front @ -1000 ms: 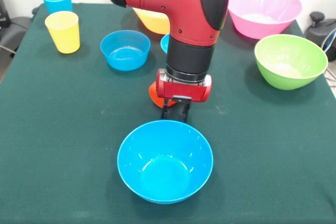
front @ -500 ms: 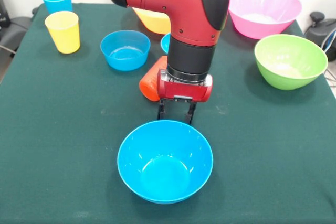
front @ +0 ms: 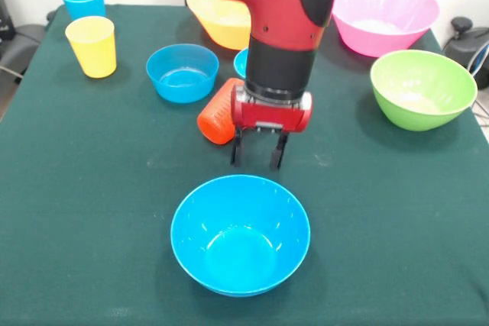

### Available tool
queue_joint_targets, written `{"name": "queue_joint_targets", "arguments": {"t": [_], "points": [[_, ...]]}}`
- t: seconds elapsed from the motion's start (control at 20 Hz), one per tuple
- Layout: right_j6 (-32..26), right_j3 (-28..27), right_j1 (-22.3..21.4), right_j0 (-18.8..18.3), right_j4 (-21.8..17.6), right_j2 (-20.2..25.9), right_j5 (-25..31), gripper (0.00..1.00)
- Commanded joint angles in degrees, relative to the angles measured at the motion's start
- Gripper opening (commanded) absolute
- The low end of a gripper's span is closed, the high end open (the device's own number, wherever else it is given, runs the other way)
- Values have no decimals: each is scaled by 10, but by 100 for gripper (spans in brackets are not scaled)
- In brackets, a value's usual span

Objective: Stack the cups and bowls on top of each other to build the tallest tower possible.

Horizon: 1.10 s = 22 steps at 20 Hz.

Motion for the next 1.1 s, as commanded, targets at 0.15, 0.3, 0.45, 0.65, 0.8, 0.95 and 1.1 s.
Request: {"name": "queue_joint_targets", "arguments": {"t": [0.15, 0.3, 0.45, 0.65, 0.8, 0.95, 1.1], "points": [[12, 113, -123, -14, 7, 76, 138, 100], [21, 134, -132, -22, 11, 87, 134, 100], [44, 180, -138, -33, 15, 105, 99, 100], [65, 266, -169, -41, 8, 110, 65, 100], [63, 316, -192, -56, -1, 117, 47, 100], [75, 349, -188, -59, -11, 113, 15, 100], [69, 344, -152, -60, -36, 115, -41, 100]]}}
